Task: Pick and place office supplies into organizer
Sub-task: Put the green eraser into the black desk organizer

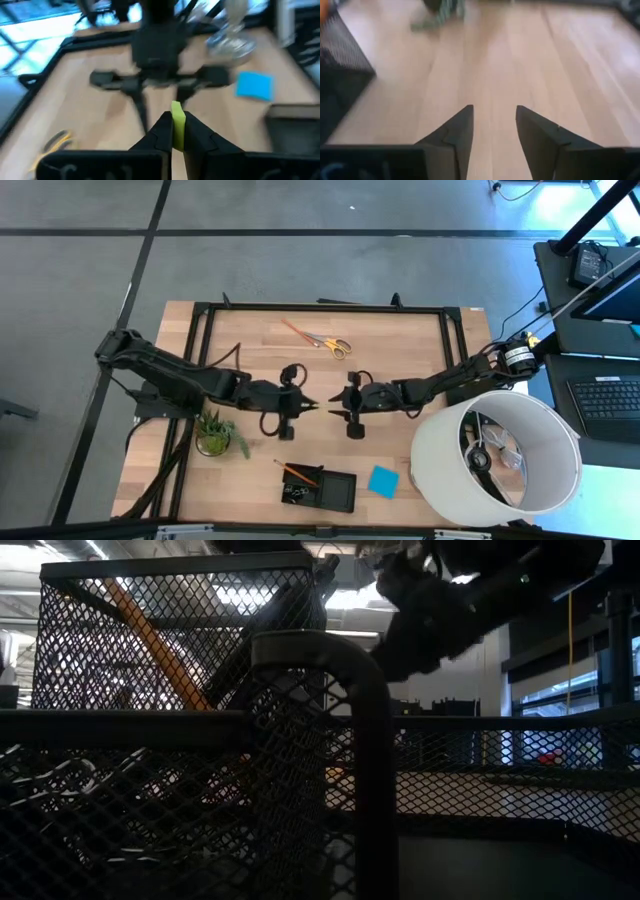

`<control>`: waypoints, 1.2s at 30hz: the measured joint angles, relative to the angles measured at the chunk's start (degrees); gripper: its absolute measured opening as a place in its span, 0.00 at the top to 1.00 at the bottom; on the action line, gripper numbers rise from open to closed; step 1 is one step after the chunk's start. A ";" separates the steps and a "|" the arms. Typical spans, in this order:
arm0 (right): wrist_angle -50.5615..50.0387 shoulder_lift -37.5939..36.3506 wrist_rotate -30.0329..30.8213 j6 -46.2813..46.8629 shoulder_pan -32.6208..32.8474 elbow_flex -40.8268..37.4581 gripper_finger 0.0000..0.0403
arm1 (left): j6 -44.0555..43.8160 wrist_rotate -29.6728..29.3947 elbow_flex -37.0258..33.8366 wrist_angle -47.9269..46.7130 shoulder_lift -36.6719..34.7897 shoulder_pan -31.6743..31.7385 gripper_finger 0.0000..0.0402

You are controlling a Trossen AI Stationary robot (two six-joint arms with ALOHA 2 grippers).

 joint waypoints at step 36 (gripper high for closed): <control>-6.59 0.09 0.26 10.23 -0.15 -0.15 0.63 | -19.13 -21.66 0.11 16.74 21.92 -36.57 0.96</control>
